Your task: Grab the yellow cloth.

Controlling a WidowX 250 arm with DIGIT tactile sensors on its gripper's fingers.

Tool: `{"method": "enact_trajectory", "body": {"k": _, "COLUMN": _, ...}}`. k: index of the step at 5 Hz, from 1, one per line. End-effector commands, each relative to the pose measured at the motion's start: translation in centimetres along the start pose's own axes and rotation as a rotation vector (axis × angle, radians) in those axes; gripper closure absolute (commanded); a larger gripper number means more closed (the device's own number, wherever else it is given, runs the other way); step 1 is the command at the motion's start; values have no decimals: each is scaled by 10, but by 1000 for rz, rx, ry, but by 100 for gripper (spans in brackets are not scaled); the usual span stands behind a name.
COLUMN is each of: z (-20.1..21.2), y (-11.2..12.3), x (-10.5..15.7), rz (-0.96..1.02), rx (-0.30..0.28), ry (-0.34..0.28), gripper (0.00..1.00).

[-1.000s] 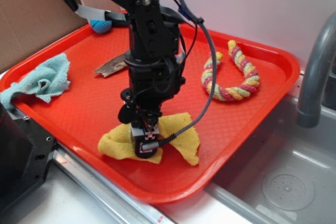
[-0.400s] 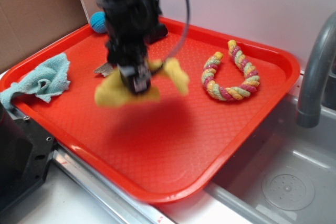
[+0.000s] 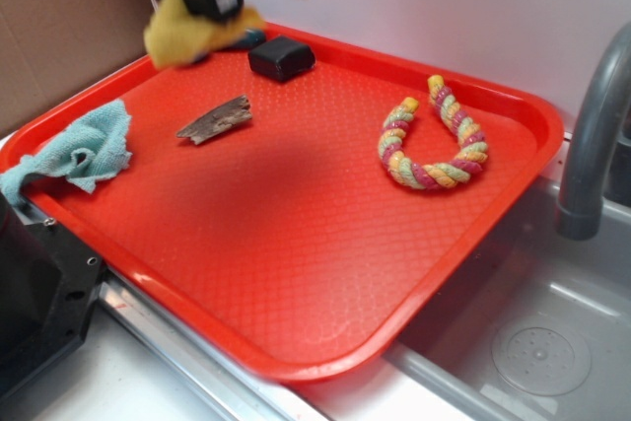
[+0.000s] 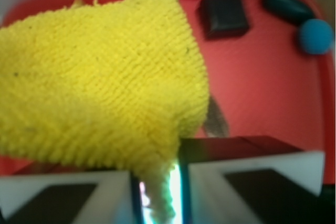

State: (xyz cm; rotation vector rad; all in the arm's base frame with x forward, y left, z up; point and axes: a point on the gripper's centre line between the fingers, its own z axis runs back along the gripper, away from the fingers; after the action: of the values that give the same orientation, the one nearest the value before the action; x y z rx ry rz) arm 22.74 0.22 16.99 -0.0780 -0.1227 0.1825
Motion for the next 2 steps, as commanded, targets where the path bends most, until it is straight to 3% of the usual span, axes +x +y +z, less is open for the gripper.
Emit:
{"method": "enact_trajectory", "body": {"k": 1, "z": 50, "y": -10, "x": 4, "rz": 70, "rx": 0, "ry": -44, "gripper": 100}}
{"method": "enact_trajectory", "body": {"k": 2, "z": 54, "y": -20, "x": 2, "rz": 42, "rx": 6, "ry": -34, "gripper": 100}}
